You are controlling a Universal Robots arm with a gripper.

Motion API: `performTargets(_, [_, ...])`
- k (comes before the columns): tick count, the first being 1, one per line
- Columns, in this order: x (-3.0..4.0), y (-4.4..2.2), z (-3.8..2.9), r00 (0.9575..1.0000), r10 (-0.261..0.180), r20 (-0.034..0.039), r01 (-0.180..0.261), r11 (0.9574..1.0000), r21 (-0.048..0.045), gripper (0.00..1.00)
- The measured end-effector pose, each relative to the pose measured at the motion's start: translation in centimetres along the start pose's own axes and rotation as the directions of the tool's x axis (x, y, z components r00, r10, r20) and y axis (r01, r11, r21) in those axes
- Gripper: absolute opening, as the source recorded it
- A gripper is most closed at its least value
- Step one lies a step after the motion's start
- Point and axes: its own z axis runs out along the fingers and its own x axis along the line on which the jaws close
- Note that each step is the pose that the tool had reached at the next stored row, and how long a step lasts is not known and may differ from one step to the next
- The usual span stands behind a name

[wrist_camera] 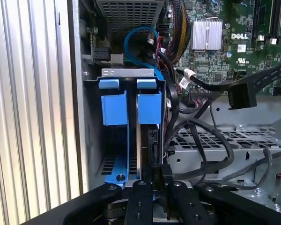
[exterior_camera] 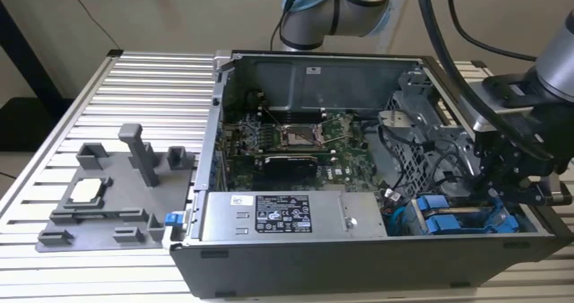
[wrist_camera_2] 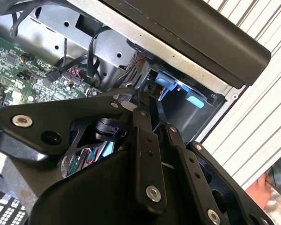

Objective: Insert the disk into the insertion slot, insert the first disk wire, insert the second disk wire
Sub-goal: 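Insert the first disk wire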

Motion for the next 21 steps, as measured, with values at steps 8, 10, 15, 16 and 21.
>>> performTargets(8, [-0.14,0.02,0.18,0.9997,0.024,-0.0023,-0.024,0.9997,0.0015,0.19])
performTargets(10, [-0.18,0.03,0.21,0.9996,0.029,-0.0027,-0.029,0.9996,0.0019,0.19])
performTargets(15, [-0.18,0.04,0.35,0.9996,0.027,-0.0026,-0.027,0.9996,0.0044,0.19])
performTargets(16, [-0.17,0.04,0.38,0.9997,0.024,-0.0022,-0.024,0.9997,0.0044,0.19])
performTargets(21, [-0.13,0.11,1.00,0.9998,0.017,-0.0033,-0.017,0.9998,0.0042,0.19])
